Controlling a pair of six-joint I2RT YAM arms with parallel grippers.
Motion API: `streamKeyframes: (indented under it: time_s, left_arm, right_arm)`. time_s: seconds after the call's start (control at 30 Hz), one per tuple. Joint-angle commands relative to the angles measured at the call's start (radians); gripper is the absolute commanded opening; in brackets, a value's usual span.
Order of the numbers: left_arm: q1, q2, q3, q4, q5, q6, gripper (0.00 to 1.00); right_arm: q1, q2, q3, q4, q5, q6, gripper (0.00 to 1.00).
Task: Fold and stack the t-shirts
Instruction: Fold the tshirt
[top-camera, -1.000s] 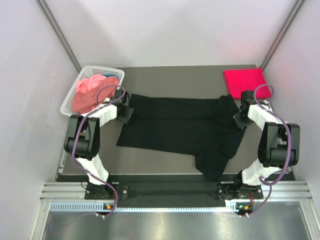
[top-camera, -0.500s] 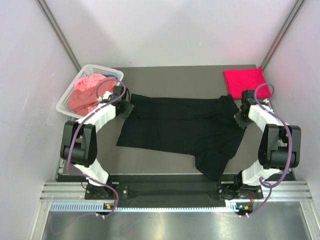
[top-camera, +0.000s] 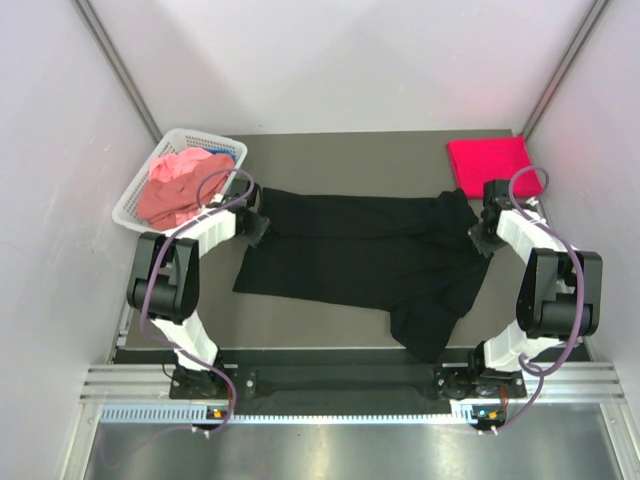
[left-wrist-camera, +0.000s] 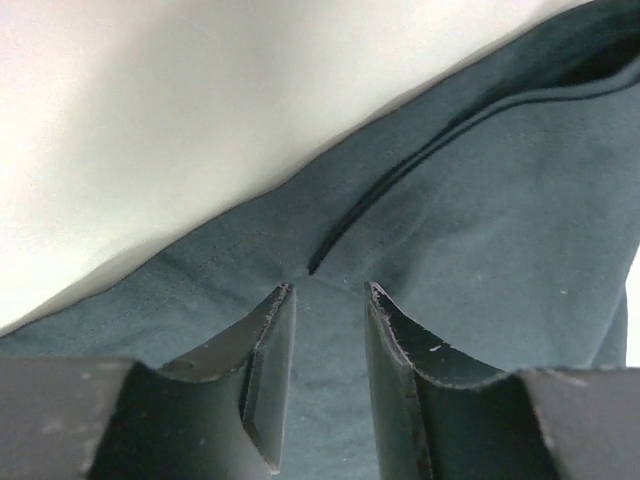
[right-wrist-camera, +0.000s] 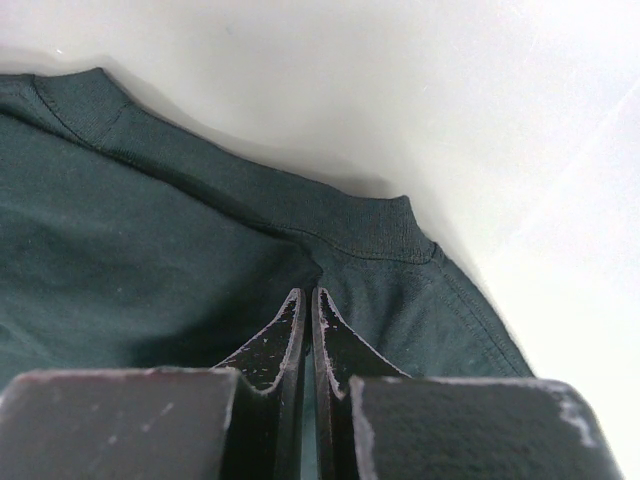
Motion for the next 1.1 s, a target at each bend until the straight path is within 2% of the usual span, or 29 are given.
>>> streamKeyframes:
  time_s: [0.0,0.37,0.57,0.73,0.93,1.07]
  left_arm:
    - [0.000,0.030,0.049,0.001,0.017,-0.040,0.38]
    - [0.001,0.083,0.072,-0.016,-0.024,-0.047,0.35]
    - [0.001,0.080,0.087,-0.017,-0.041,-0.033,0.20]
    - [0.001,0.067,0.096,-0.008,-0.046,-0.010,0.01]
    - [-0.003,0.002,0.142,0.007,-0.058,0.054,0.00]
    - [-0.003,0.001,0.214,0.015,-0.063,0.110,0.00]
  right_arm:
    - [-0.016,-0.045,0.004,0.024,0.044,-0.010,0.00]
    - [-0.023,-0.066,0.005,0.025,0.059,-0.021,0.00]
    - [-0.024,-0.083,0.002,0.021,0.082,-0.025,0.00]
    - [-0.024,-0.085,0.008,0.019,0.082,-0.024,0.00]
    - [-0.024,-0.108,0.048,0.008,0.105,-0.054,0.00]
    - [-0.024,-0.131,0.080,0.060,0.072,-0.117,0.00]
